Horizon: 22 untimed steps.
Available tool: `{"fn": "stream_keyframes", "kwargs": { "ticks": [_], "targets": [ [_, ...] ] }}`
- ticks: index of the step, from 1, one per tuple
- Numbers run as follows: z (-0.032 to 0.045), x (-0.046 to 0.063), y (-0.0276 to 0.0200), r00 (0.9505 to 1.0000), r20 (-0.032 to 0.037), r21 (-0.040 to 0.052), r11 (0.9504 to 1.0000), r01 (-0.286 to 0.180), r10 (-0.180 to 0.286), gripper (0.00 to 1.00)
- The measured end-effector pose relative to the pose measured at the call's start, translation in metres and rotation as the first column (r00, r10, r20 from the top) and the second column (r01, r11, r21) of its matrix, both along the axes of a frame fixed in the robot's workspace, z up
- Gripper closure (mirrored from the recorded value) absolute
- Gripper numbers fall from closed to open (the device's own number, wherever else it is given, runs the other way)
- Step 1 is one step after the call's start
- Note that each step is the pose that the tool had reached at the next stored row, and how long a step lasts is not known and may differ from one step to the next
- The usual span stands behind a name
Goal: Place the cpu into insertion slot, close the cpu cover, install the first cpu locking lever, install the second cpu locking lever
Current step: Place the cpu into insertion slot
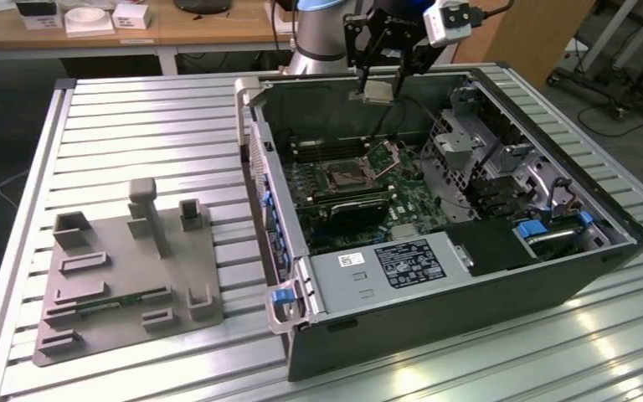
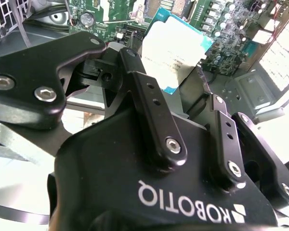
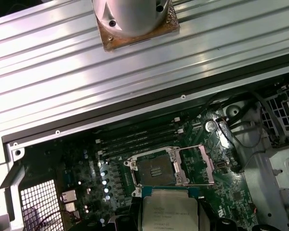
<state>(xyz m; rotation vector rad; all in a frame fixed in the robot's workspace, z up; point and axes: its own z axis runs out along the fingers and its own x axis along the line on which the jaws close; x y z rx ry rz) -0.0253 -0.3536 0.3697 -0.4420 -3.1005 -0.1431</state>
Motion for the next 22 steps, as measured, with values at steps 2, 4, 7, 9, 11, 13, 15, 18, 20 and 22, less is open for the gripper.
{"fn": "stream_keyframes", "kwargs": {
  "ticks": [2, 4, 7, 9, 11, 13, 15, 18, 20, 22],
  "targets": [
    [0.0, 0.0, 0.0, 1.0, 0.0, 0.0, 1.0, 0.003, -0.003, 0.46],
    [0.0, 0.0, 0.0, 1.0, -0.0001, 0.0, 1.0, 0.005, -0.005, 0.46],
    [0.0, 0.0, 0.0, 1.0, 0.0, 0.0, 1.0, 0.01, -0.01, 0.46],
    [0.0, 0.0, 0.0, 0.9999, 0.0, 0.0, 0.9999, 0.013, -0.013, 0.46],
    [0.0, 0.0, 0.0, 0.9999, 0.0, 0.0, 0.9999, 0.016, -0.016, 0.46],
    [0.0, -0.0001, 0.0, 0.9998, 0.0, 0.0, 0.9998, 0.021, -0.021, 0.46],
    [0.0, -0.0002, 0.0, 0.9996, -0.0001, -0.0001, 0.9996, 0.028, -0.028, 0.46],
    [0.0, -0.0003, 0.0, 0.9993, -0.0001, 0.0, 0.9993, 0.038, -0.038, 0.46],
    [0.0, -0.0005, 0.0, 0.999, 0.0, 0.0, 0.999, 0.045, -0.045, 0.46],
    [0.0, -0.0005, 0.0, 0.9987, -0.0001, 0.0, 0.9987, 0.051, -0.051, 0.46]
  ]
}}
